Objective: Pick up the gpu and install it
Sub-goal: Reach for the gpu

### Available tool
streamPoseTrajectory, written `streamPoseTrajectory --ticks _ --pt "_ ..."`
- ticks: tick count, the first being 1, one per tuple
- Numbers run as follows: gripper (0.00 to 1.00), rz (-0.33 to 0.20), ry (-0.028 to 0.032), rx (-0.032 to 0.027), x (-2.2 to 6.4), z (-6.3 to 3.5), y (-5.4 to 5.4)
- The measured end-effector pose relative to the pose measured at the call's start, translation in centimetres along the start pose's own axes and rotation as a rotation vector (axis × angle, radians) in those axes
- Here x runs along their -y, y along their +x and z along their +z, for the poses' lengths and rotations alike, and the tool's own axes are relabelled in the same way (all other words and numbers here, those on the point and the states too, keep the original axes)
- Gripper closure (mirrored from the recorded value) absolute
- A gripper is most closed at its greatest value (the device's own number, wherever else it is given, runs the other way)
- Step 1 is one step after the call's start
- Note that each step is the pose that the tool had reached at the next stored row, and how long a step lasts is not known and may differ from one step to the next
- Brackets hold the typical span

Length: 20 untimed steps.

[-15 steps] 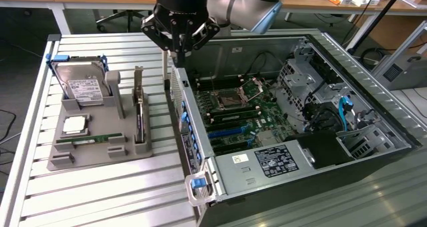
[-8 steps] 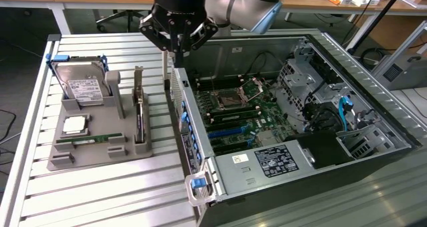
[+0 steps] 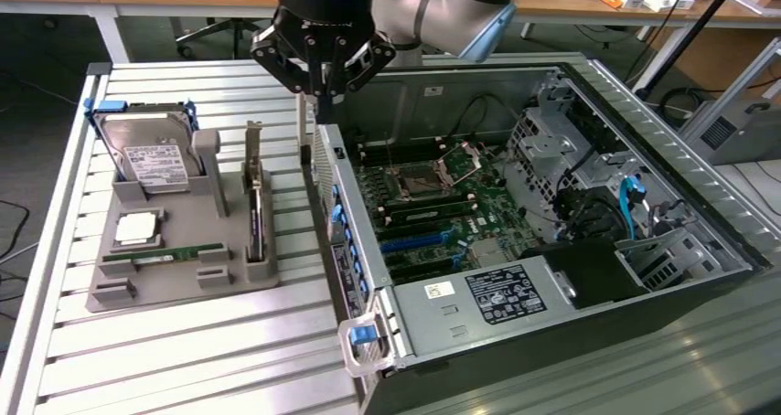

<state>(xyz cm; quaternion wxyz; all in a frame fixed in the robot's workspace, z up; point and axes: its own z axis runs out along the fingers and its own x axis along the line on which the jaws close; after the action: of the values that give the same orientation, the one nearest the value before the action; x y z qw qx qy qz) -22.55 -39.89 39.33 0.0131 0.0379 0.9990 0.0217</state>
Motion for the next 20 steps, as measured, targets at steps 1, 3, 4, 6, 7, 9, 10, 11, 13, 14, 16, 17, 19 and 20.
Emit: streamPoseTrajectory --ticks 1,3,4,6,7,9,10,11,13,14,16,17,19,20 --pt "0.89 0.0 0.0 0.0 0.0 0.0 0.03" --pt "0.89 0.0 0.0 0.0 0.01 0.0 0.11" --pt "0.89 0.0 0.0 0.0 0.01 0.0 0.16" --pt "0.89 0.0 0.0001 0.0 0.02 -0.01 0.25" --pt "0.89 0.0 0.0 0.0 0.02 -0.01 0.27" --pt "0.89 0.0 0.0 0.0 0.03 -0.01 0.37" --pt "0.89 0.0 0.0 0.0 0.03 -0.01 0.4" --pt "0.89 0.0 0.0 -0.0001 0.03 -0.01 0.43" --pt "0.89 0.0 0.0 0.0 0.04 -0.01 0.5" --pt "0.89 0.0 0.0 0.0 0.04 -0.02 0.55" --pt "0.89 0.0 0.0 0.0 0.05 -0.02 0.63" --pt "0.89 0.0 0.0001 -0.0001 0.05 -0.02 0.67" --pt "0.89 0.0 0.0 0.0 0.06 -0.02 0.74" --pt "0.89 0.0 0.0 0.0 0.06 -0.02 0.77"
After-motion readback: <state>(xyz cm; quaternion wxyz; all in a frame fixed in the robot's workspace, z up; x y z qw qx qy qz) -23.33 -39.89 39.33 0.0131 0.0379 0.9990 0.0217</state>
